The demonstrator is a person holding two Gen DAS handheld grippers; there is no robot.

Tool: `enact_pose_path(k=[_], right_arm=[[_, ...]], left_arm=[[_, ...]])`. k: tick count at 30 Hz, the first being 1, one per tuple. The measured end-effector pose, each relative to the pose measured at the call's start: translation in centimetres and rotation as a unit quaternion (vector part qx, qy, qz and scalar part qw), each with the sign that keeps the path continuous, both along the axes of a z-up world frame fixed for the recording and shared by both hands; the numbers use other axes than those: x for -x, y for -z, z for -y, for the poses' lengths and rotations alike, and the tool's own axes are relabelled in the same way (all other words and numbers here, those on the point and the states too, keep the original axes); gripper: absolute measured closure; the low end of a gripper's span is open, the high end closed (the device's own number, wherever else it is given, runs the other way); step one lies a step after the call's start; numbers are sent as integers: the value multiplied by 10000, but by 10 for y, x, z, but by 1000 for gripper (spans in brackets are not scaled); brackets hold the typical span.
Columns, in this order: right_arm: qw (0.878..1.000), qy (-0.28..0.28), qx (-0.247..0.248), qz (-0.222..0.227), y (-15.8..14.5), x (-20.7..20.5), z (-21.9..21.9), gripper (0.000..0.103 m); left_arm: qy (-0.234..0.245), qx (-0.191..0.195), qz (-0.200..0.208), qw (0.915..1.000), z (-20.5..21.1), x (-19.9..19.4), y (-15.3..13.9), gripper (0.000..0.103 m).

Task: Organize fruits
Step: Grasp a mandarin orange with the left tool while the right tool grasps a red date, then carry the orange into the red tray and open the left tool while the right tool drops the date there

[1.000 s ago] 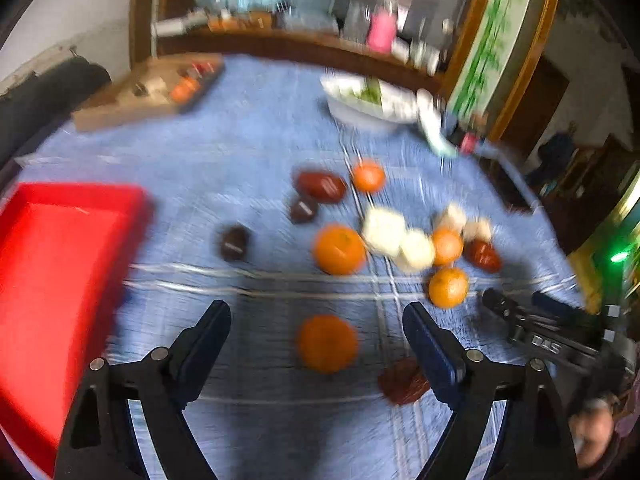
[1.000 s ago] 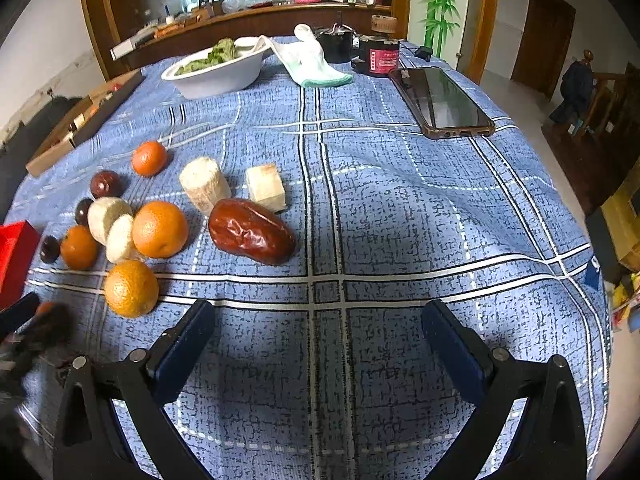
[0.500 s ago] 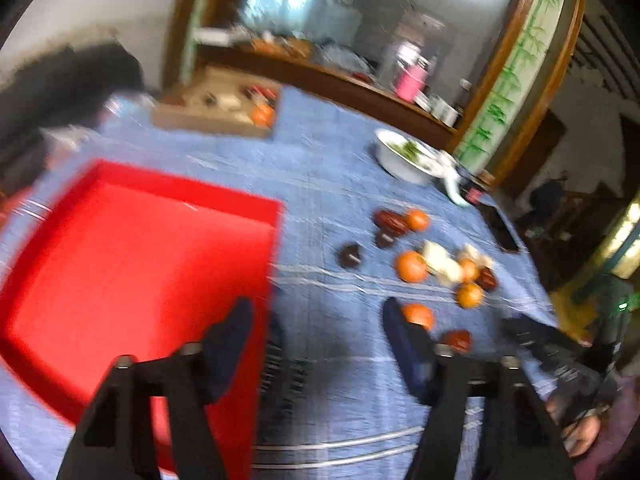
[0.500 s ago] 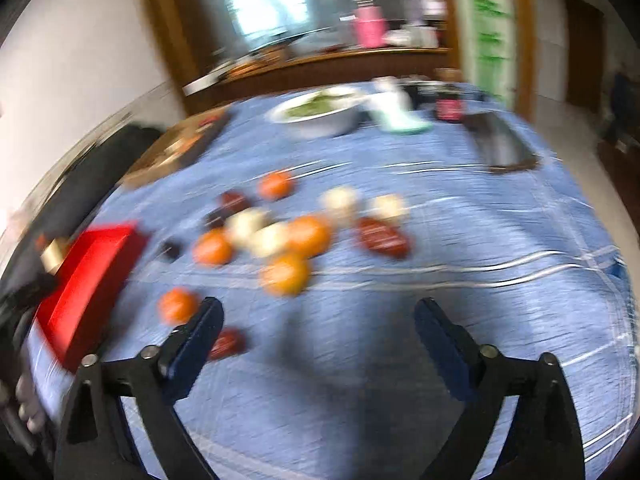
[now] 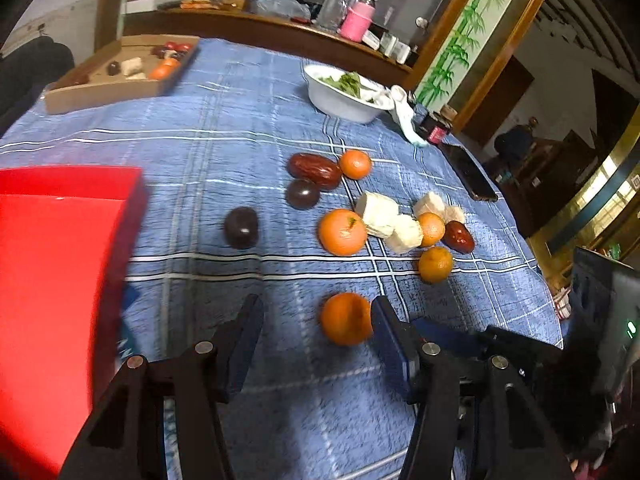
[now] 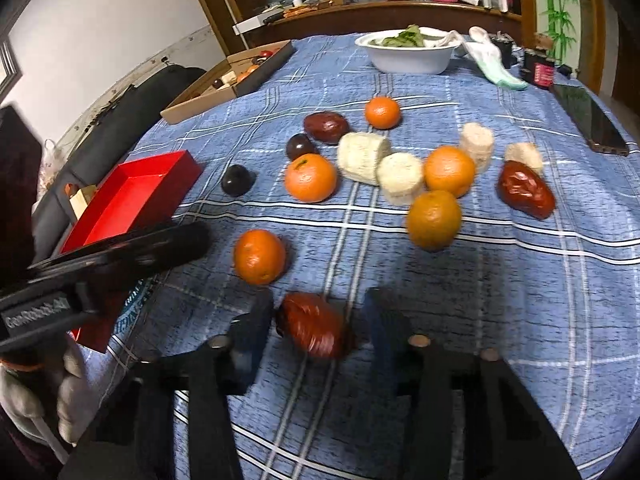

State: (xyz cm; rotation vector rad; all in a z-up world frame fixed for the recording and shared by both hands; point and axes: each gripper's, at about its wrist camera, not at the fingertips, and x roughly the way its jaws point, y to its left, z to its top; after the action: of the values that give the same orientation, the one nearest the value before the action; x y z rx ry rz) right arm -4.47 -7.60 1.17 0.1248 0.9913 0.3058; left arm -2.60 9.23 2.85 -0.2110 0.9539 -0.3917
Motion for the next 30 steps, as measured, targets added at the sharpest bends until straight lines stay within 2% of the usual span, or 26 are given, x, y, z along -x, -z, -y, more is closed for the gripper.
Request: enact_pose_path(k=[2, 7, 10, 11, 12, 15, 18, 20, 22, 23, 28, 29, 30], right_arm=[[9999, -110, -10, -42, 1, -1, -5, 77], [9999, -127, -25, 5, -4, 8, -1, 78], [9999, -78, -90, 54, -9, 21, 8, 78], [9999, -51, -82, 75, -11, 26, 12, 78], [9999, -29, -59, 94, -13, 30, 14, 78], [9999, 25, 39, 143, -20, 39, 19, 78], [9998, 4, 104, 194, -27, 45, 17, 79], [9997, -67, 77, 225, -34, 46, 11, 82], [9994, -233, -85, 234, -42, 45, -1, 98], [9990, -349, -195, 216, -46, 43, -9, 100], [9964, -747, -194, 341, -61, 36, -55, 100], [9968, -695, -155, 355, -60, 34, -56, 95], [9975, -644, -68, 271, -56, 32, -55, 84]], left_arm=[[48, -7, -82, 10000, 6, -6, 5, 44], [252, -49, -213, 9994, 21, -10, 15, 44], [434, -358, -44, 9984, 36, -8, 17, 44], [457, -495, 26, 9977, 40, -6, 17, 48], [443, -556, 60, 9975, 42, -6, 17, 70], [399, -463, 26, 9981, 36, -3, 18, 72], [159, -46, 20, 9999, 12, 7, 7, 72], [-66, 291, 180, 9994, -17, 20, -11, 71], [-347, 424, 385, 9978, -48, 34, -26, 71], [-540, 475, 482, 9962, -68, 40, -33, 71], [-1348, 484, 499, 9884, -145, 58, -38, 71], [-1421, 508, 498, 9873, -156, 64, -37, 71], [-1483, 525, 514, 9862, -167, 69, -36, 71]])
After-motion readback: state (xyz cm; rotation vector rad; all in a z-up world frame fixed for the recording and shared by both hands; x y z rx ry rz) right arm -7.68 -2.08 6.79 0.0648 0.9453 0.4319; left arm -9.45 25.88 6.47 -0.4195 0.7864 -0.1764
